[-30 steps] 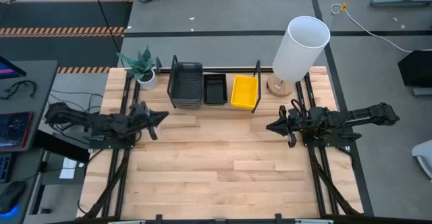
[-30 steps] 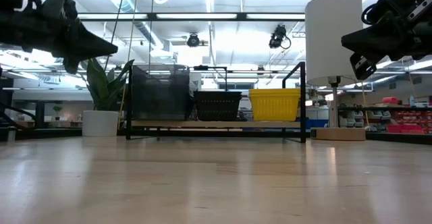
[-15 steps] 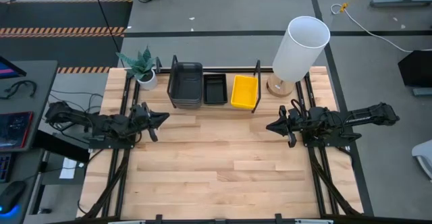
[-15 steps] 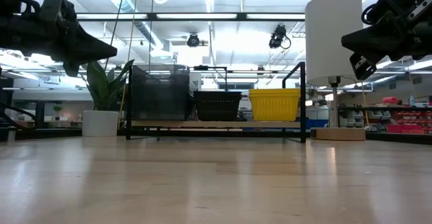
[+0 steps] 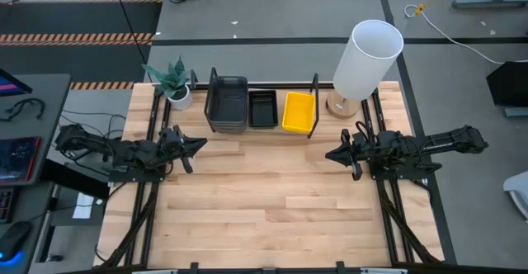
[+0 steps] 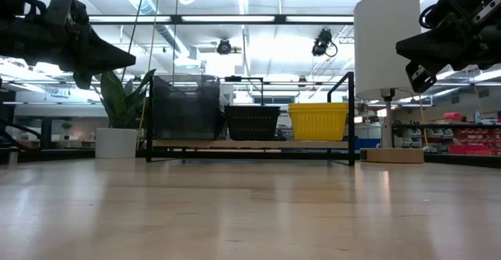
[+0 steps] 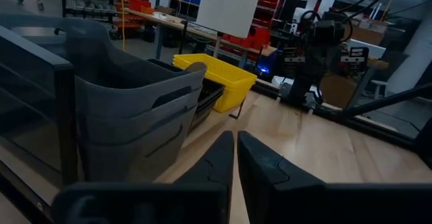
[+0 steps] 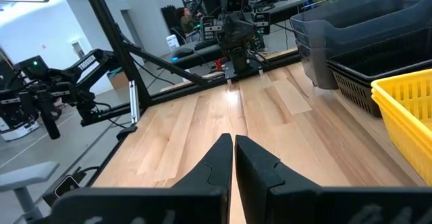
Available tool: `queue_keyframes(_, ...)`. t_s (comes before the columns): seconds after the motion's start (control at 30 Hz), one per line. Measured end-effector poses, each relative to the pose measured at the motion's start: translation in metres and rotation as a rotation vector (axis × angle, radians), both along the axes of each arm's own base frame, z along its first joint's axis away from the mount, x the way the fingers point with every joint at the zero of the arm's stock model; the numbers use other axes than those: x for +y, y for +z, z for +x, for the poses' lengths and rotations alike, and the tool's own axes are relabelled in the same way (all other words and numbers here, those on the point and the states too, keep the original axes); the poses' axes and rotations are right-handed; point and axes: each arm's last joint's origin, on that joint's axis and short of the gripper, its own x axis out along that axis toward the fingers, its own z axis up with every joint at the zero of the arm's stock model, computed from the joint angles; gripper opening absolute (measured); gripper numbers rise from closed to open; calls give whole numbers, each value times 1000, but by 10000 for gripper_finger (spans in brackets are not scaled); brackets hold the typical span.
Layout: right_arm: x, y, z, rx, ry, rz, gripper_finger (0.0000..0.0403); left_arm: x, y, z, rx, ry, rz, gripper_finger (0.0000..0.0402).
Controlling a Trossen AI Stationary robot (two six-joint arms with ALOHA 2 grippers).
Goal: Stack baskets on shelf by color
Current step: Return to Home Position
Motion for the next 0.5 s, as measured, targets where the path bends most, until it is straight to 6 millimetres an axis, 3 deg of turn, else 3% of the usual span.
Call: queue_keyframes(0.5,0,0,0,0,0,0,25,0,0,0,-1,0,-2,35)
